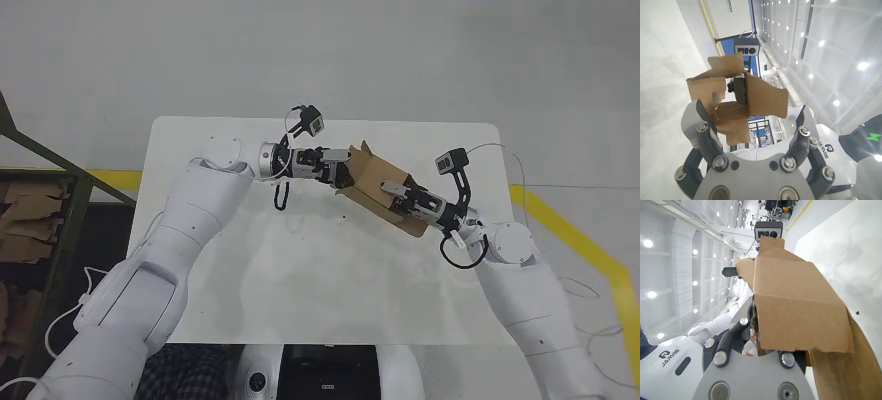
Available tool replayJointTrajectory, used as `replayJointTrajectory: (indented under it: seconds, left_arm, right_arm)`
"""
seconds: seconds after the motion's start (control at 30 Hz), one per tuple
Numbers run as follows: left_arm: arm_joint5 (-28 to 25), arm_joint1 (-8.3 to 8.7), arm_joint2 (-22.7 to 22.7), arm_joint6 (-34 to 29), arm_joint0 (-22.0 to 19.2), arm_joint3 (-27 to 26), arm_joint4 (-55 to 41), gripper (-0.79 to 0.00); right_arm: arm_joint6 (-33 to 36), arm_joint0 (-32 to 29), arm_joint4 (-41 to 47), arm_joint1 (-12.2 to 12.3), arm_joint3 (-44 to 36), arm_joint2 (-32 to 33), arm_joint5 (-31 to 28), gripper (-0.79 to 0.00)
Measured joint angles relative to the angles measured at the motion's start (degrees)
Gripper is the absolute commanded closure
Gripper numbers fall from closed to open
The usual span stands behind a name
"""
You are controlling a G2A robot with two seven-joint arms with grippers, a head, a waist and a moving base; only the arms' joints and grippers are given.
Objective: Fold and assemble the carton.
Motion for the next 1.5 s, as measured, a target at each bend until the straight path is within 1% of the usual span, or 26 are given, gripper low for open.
replayJointTrajectory:
  seconds: [0.97, 1.27, 1.5]
  left_arm:
    - [0.51, -1.33, 0.91, -0.51, -0.70, -0.58, 0.47, -0.785]
    - [0.51, -1.40, 0.50, -0.51, -0.52, -0.08, 0.46, -0.785]
    - [0.20, -0.85, -1.13, -0.20, -0.49, 1.58, 0.80, -0.785]
  right_arm:
    - [-0.15, 0.41, 0.36, -0.18, 0.77, -0.35, 0.06, 0.000]
    - [-0.55, 0.72, 0.62, -0.12, 1.17, 0.42, 0.21, 0.000]
    - [-1.64, 0.63, 0.95, 0.14, 1.97, 2.33, 0.00, 0.000]
